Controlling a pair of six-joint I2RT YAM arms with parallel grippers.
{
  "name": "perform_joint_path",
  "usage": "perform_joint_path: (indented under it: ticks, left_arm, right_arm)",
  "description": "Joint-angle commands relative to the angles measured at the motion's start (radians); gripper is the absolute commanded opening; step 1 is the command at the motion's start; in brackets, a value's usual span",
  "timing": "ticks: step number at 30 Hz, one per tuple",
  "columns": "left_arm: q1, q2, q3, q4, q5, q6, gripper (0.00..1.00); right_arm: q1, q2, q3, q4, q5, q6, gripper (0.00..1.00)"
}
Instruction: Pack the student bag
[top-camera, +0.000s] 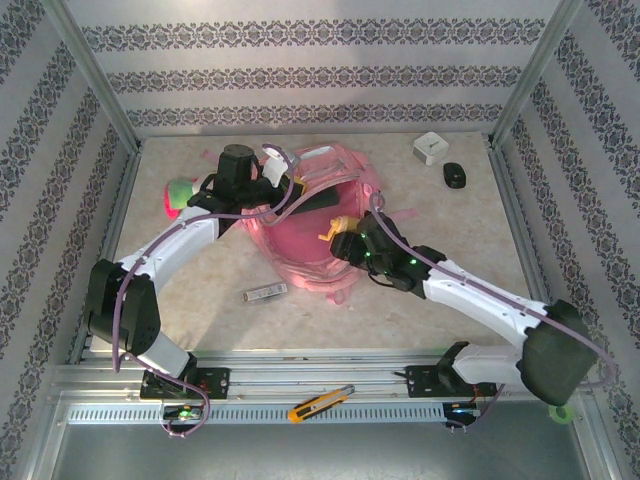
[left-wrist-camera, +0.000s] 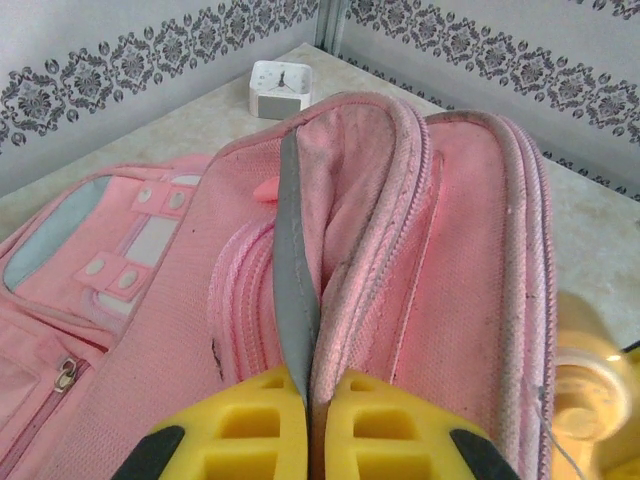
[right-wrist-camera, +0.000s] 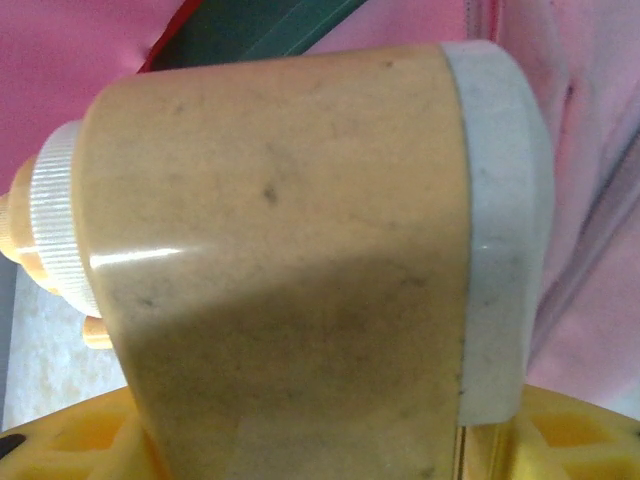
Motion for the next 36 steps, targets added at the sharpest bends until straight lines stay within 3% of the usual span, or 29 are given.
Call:
perform_joint_path:
  ticks: [1,11,15,22,29,36]
  left_arm:
    - [0.015,-0.007,0.08,0.169,0.063,-0.039,0.01]
    - [0.016,0.009,0.116,0.169,0.074,-0.047,0.0]
    - [0.015,0.005,0.114,0.154,0.065,-0.033,0.01]
    - [0.016,-0.006,0.095,0.144,0.061,-0.018,0.01]
    - [0.015,-0.022,0.052,0.128,0.071,0.01,0.0]
    - [0.015,-0.034,-0.028,0.139,0.08,0.036,0.0]
  right_arm:
    - [-0.019,0.073,0.037,0.131,-0.031,0.063,0.55]
    - [-0.039,0.319,0.087,0.369,-0.078,0.234,0.61]
    - [-0.041,0.391,0.107,0.438,-0.104,0.291,0.8]
    - [-0.024,0.422,0.113,0.431,-0.114,0.295,0.81]
    - [-0.005,0.236,0.034,0.432,-0.085,0.206,0.78]
    - [-0.021,-0.077,0.009,0.194,-0.062,0.025,0.72]
